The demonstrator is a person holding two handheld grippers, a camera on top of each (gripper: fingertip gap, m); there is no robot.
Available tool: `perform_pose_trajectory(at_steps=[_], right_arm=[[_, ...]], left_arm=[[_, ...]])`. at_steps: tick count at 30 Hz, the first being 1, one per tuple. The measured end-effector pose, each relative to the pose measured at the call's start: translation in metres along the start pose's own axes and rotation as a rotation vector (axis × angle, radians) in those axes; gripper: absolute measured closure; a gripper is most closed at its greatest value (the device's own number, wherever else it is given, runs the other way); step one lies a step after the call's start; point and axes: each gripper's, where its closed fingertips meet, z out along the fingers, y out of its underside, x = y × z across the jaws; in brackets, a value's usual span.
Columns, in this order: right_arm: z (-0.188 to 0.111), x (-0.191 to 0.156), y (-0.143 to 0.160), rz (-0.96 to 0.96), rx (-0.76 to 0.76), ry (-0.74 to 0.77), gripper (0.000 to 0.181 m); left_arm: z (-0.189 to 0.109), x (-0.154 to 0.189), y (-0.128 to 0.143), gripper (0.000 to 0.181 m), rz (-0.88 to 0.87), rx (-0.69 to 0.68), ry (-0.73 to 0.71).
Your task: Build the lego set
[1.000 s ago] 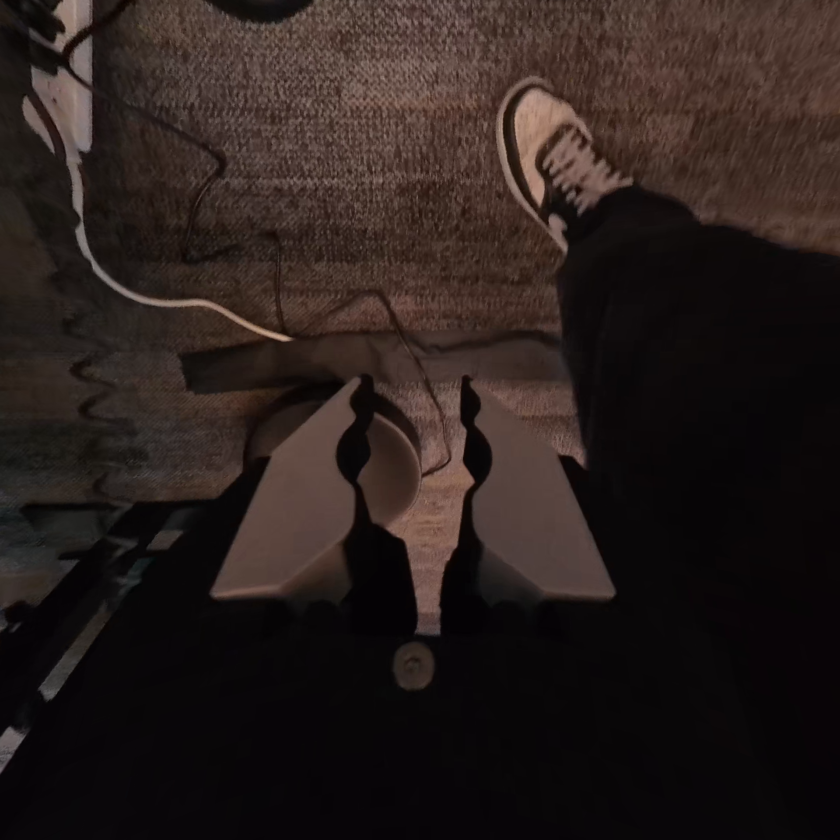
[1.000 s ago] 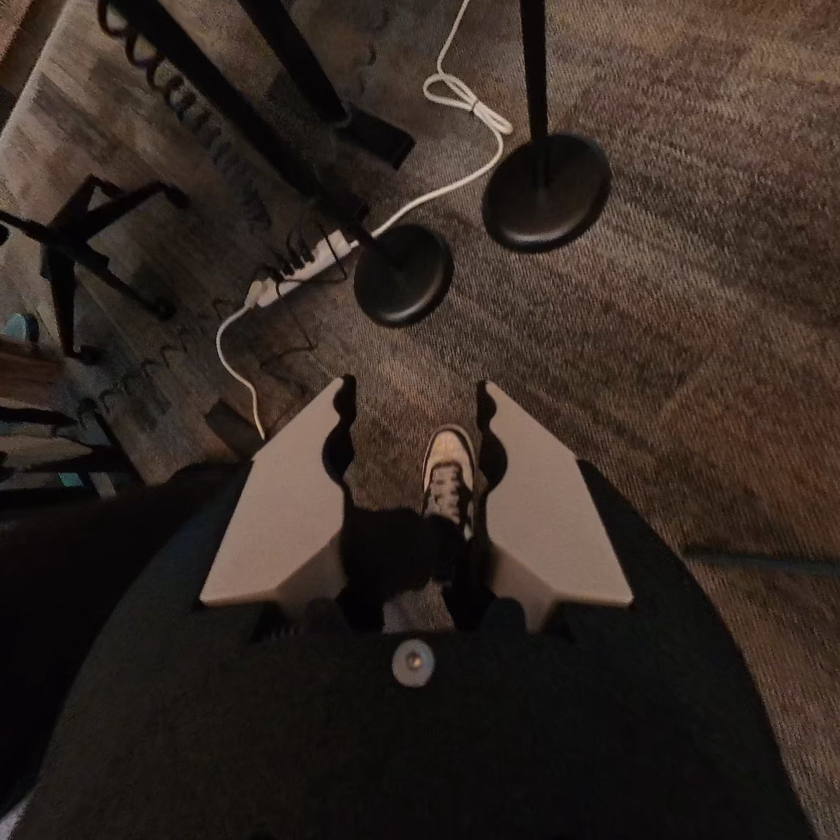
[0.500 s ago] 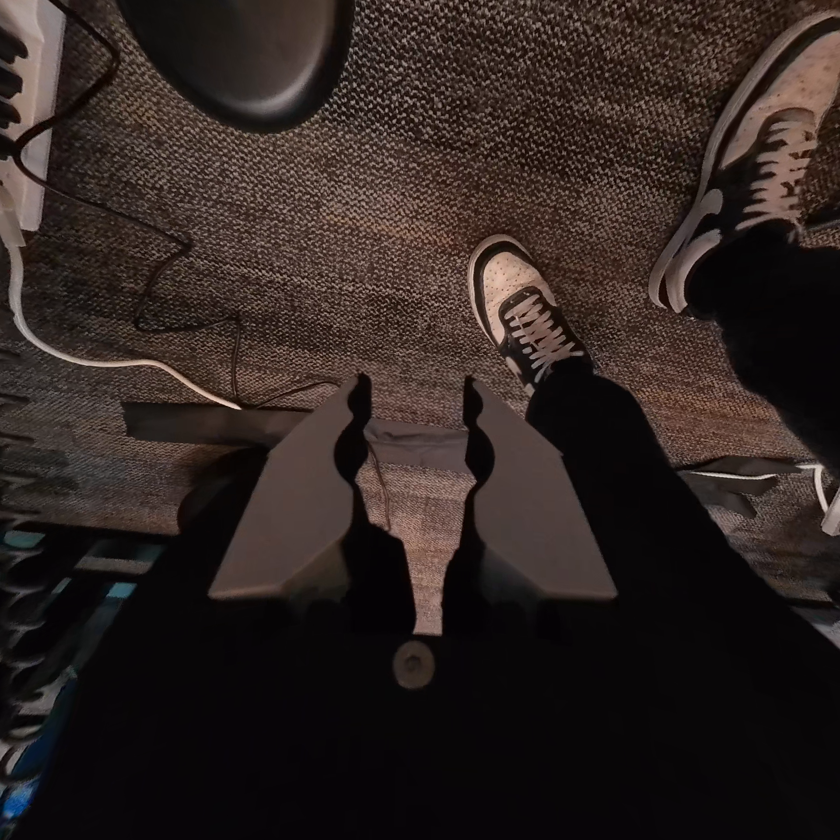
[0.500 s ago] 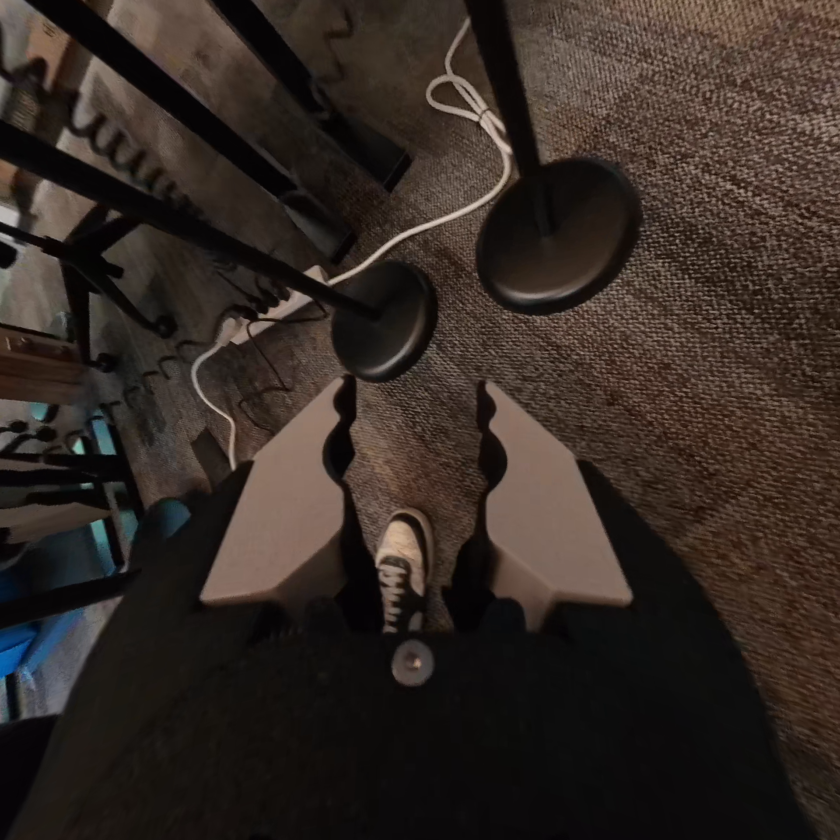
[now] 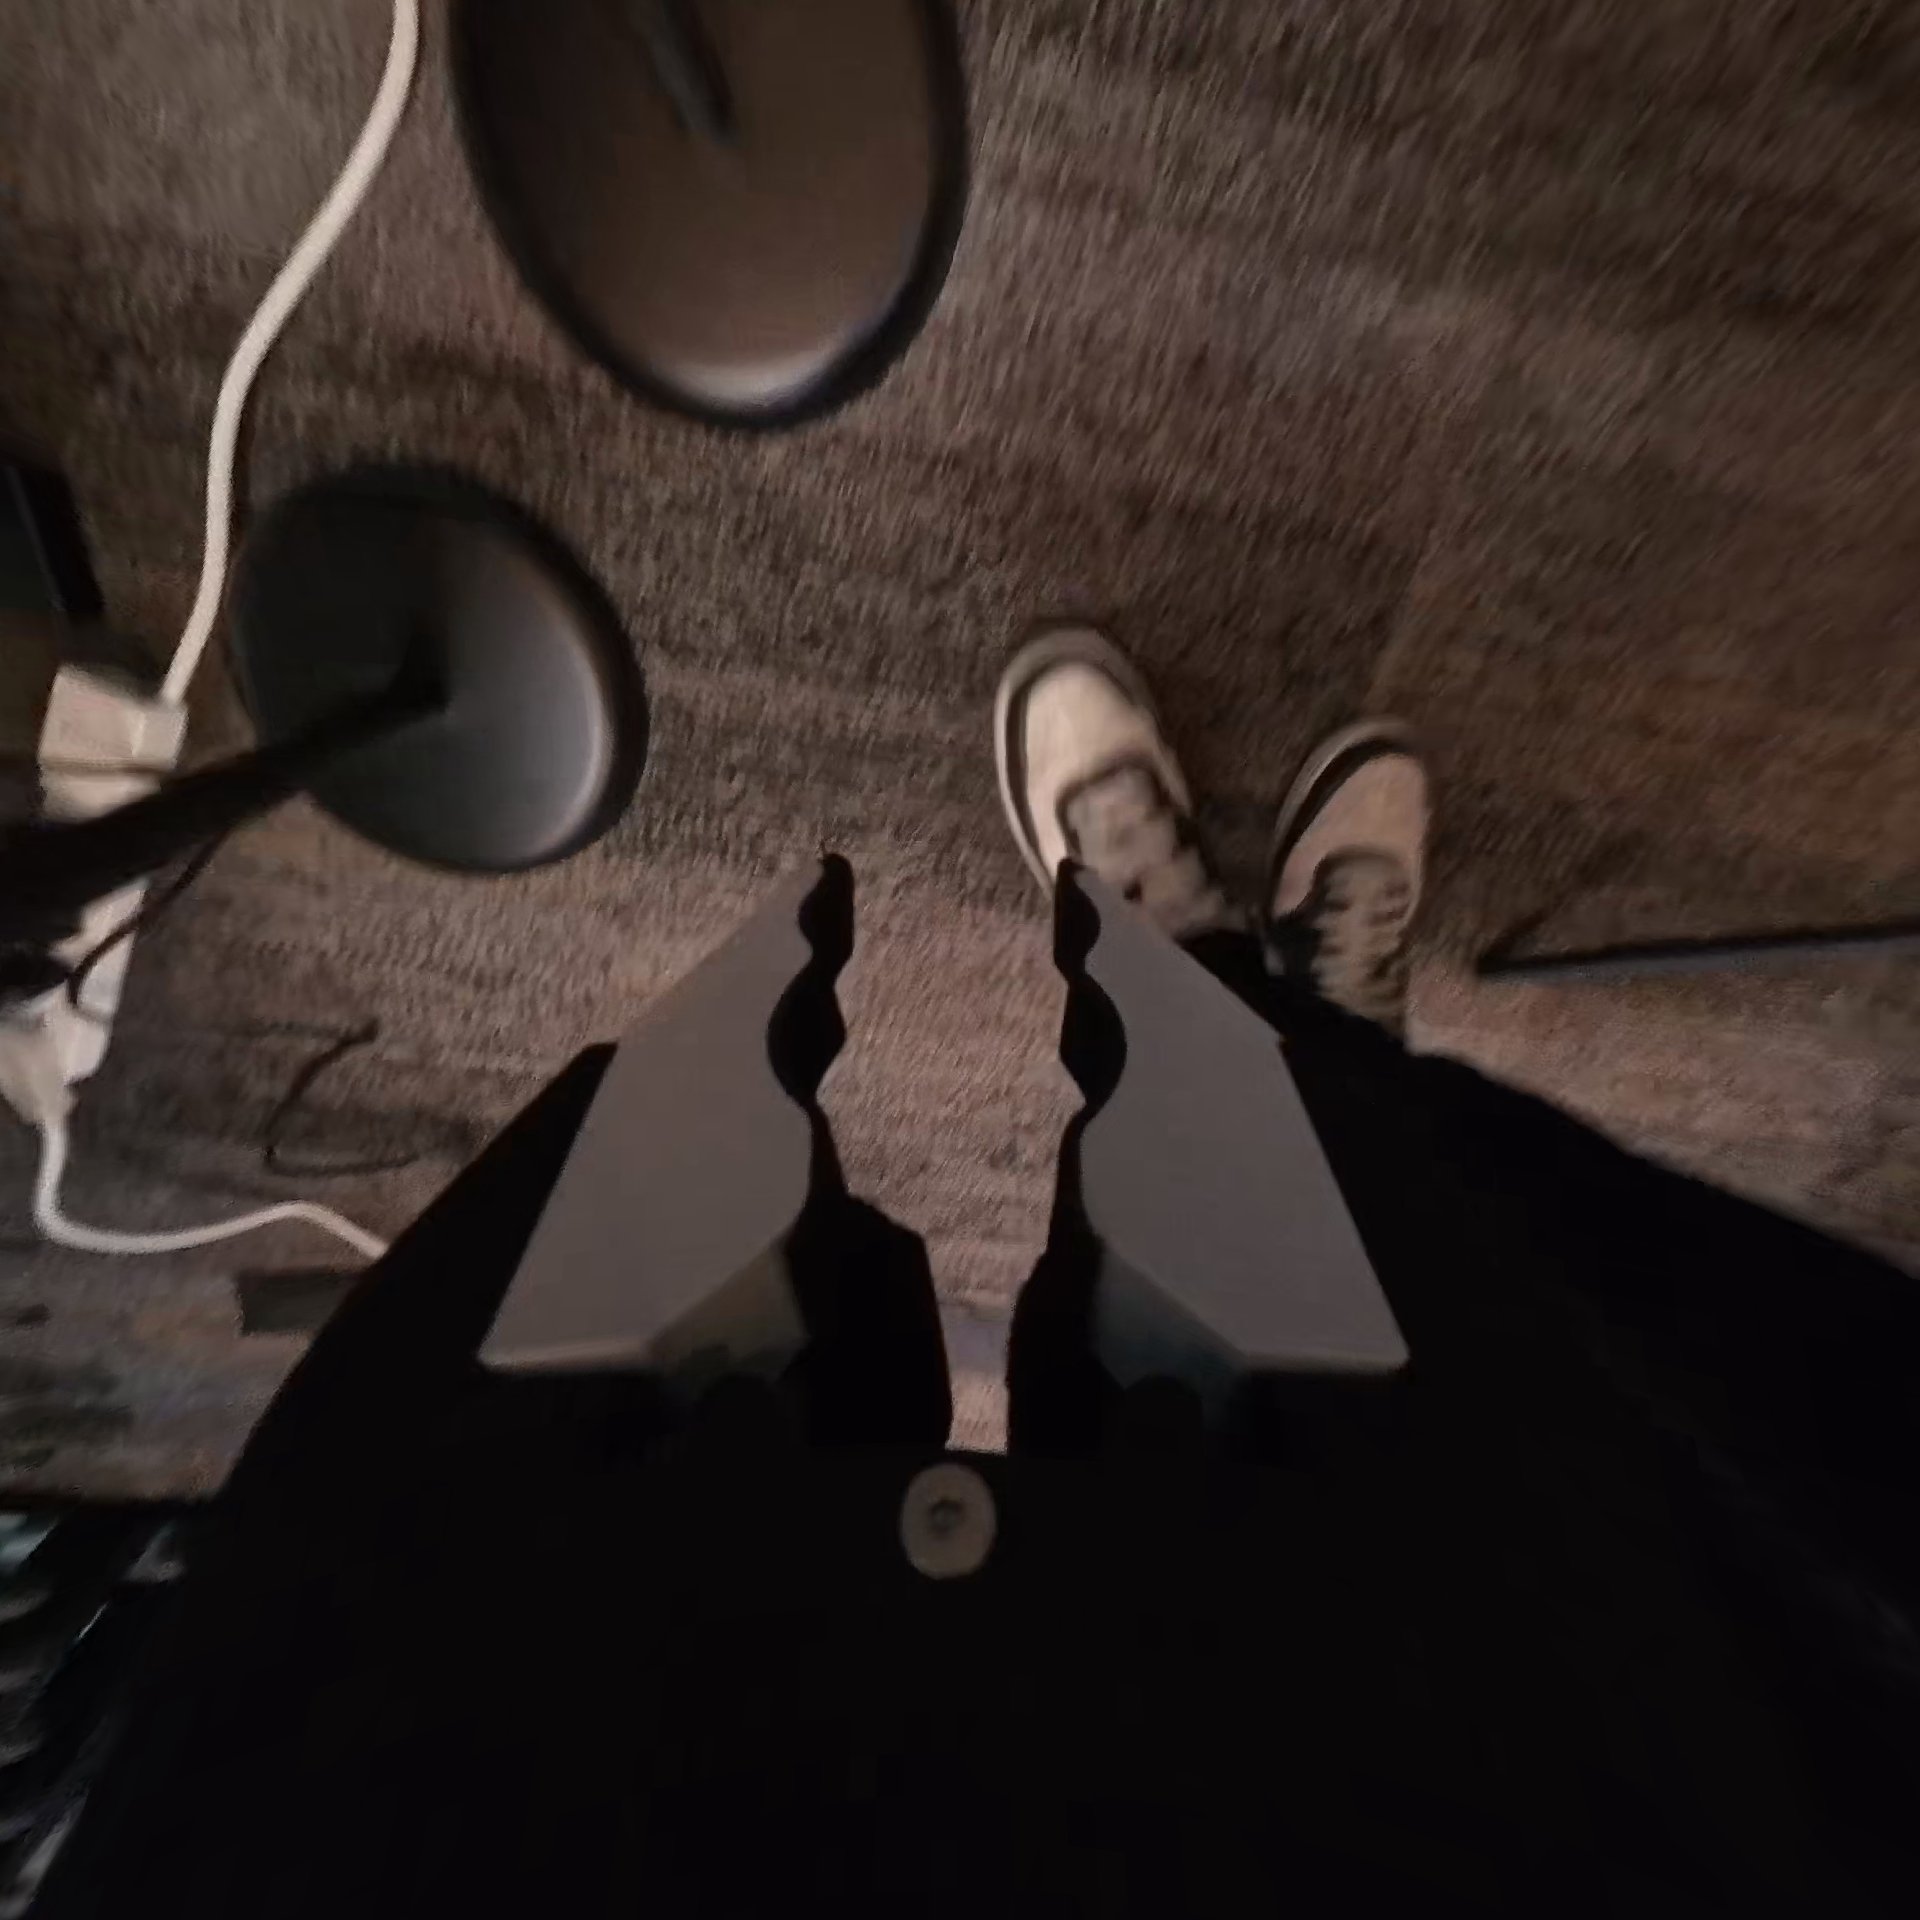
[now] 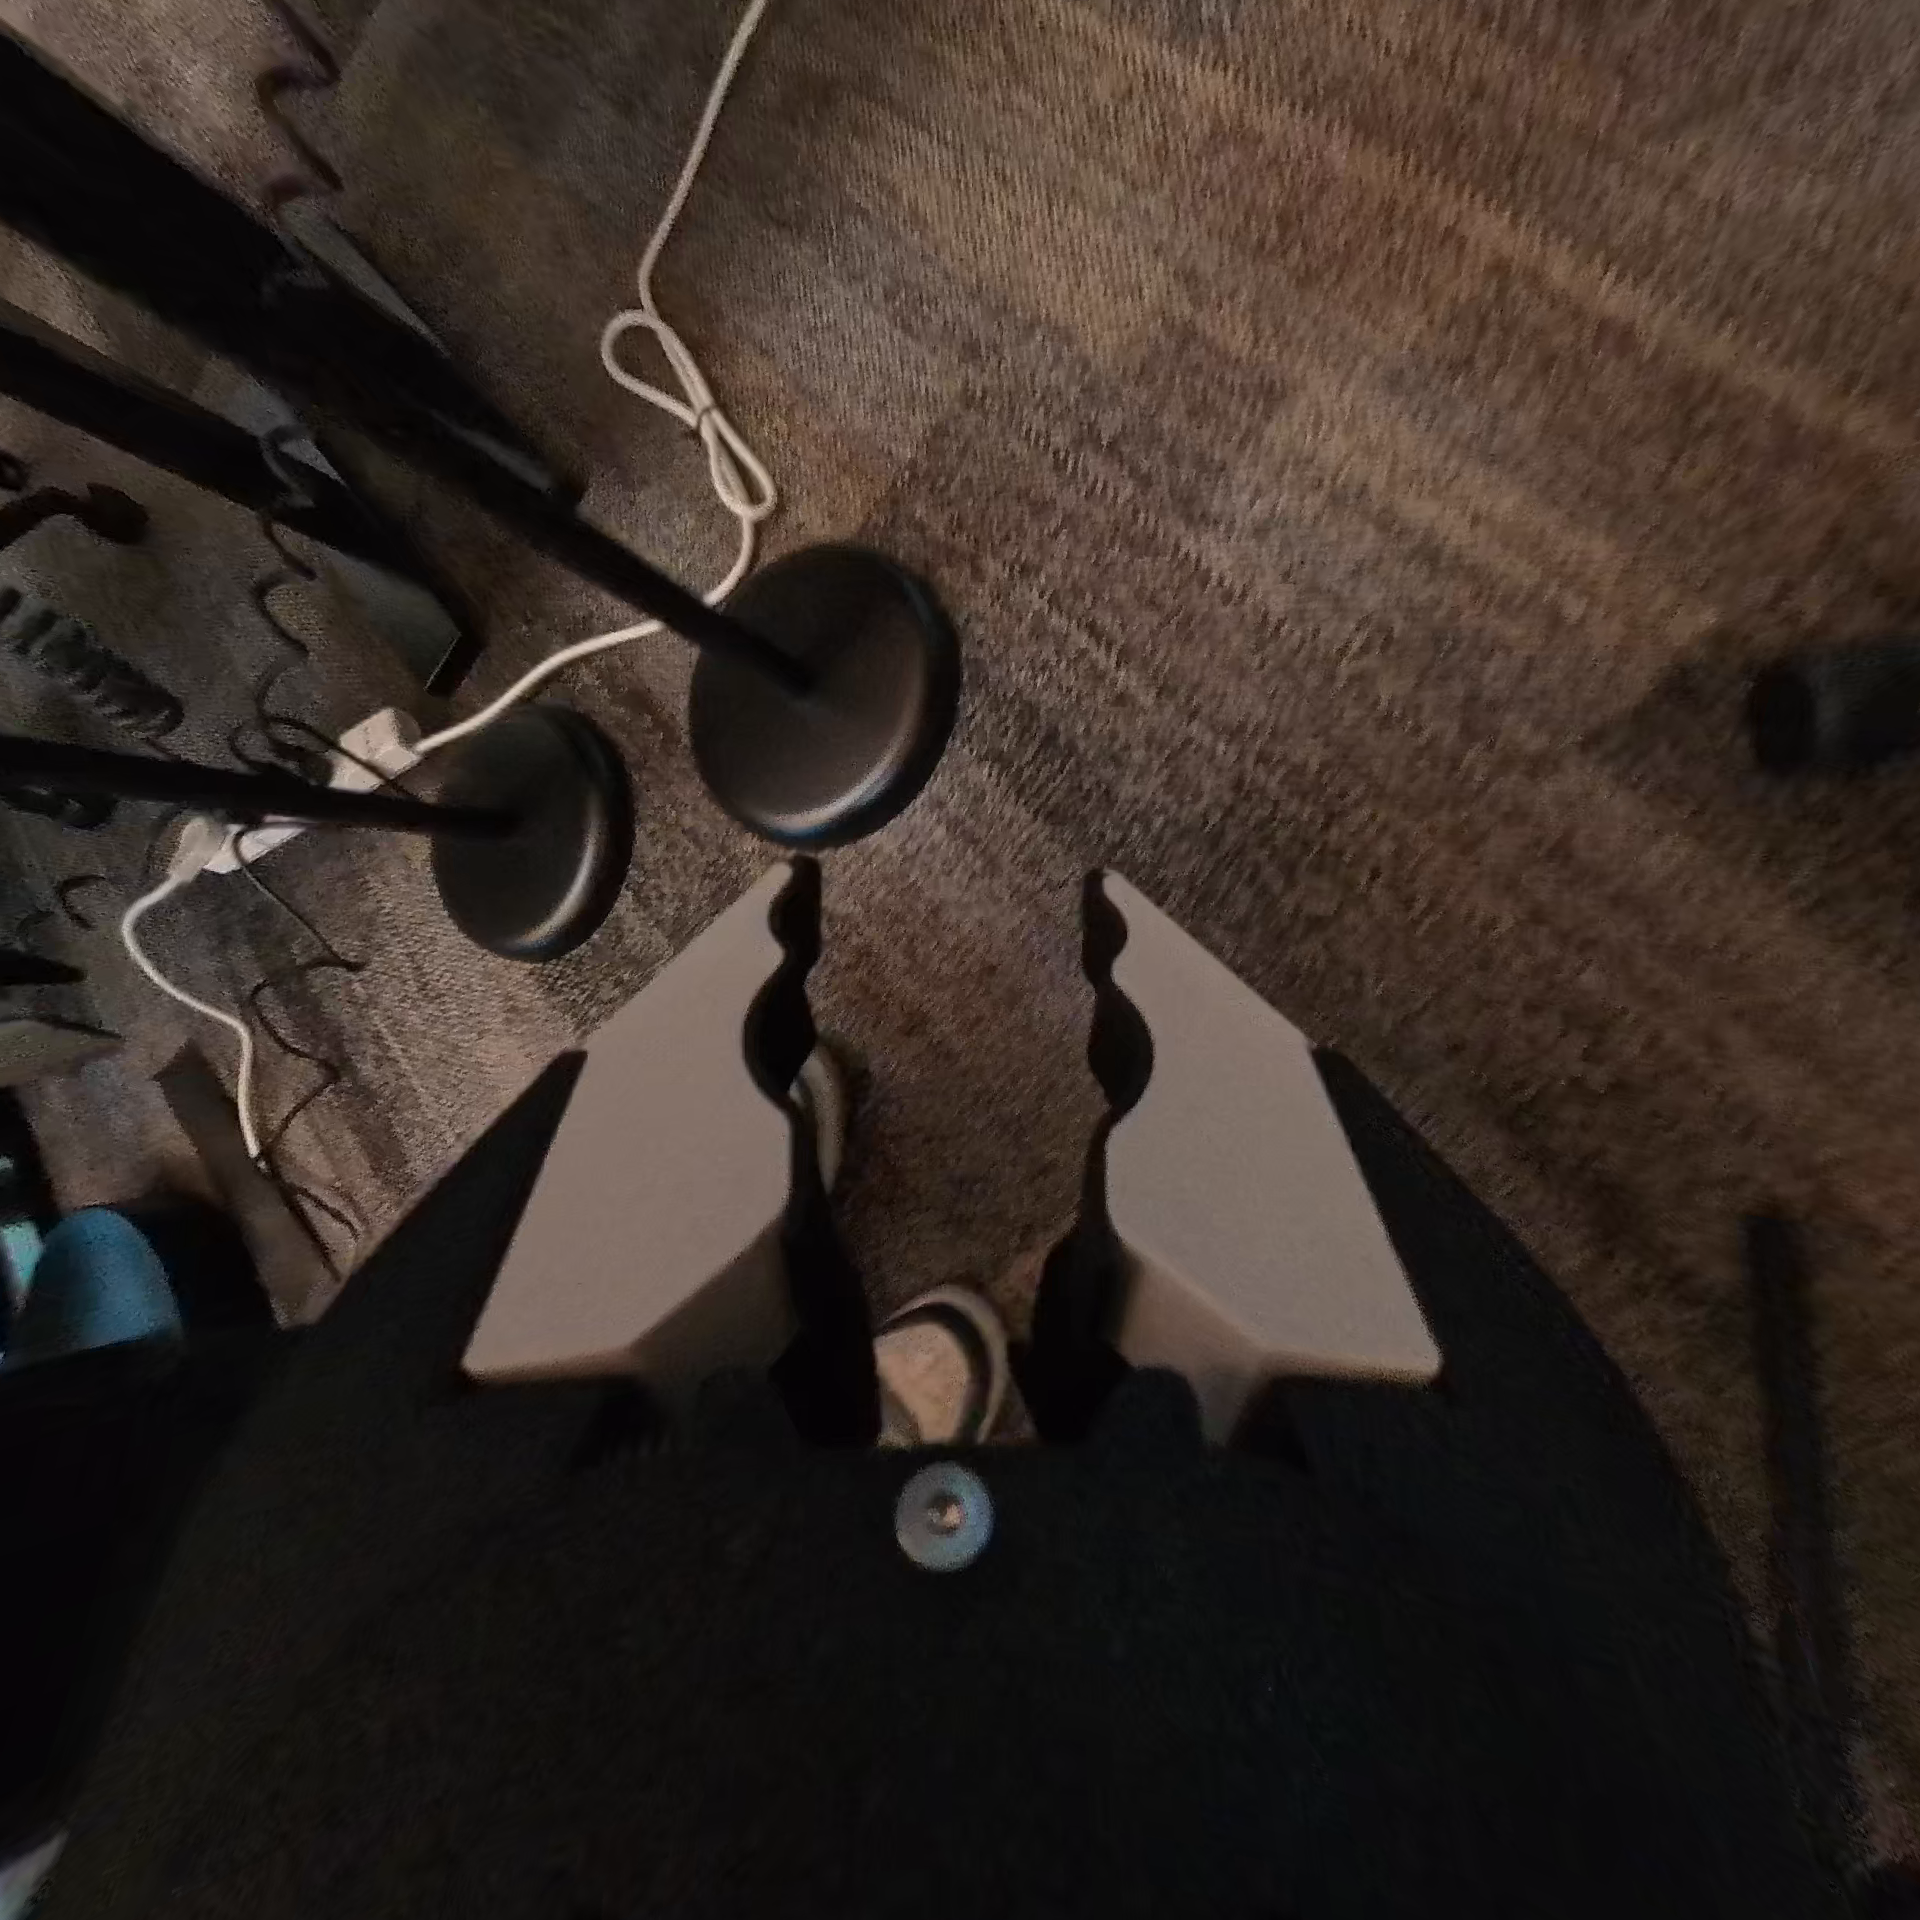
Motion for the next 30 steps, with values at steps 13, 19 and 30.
perform_pose_trajectory(at_steps=[13,19,30], right_arm=[[0.08,0.034,-0.253,-0.083,0.016,-0.136,0.132],[0.124,0.051,-0.362,-0.071,0.107,-0.175,0.131],[0.206,0.061,-0.346,-0.031,0.03,-0.288,0.132]], left_arm=[[0.129,0.086,-0.262,0.147,-0.434,-0.081,-0.099],[0.147,0.097,-0.4,0.147,-0.538,-0.02,-0.046],[0.154,0.037,-0.484,0.148,-0.535,0.048,-0.046]])
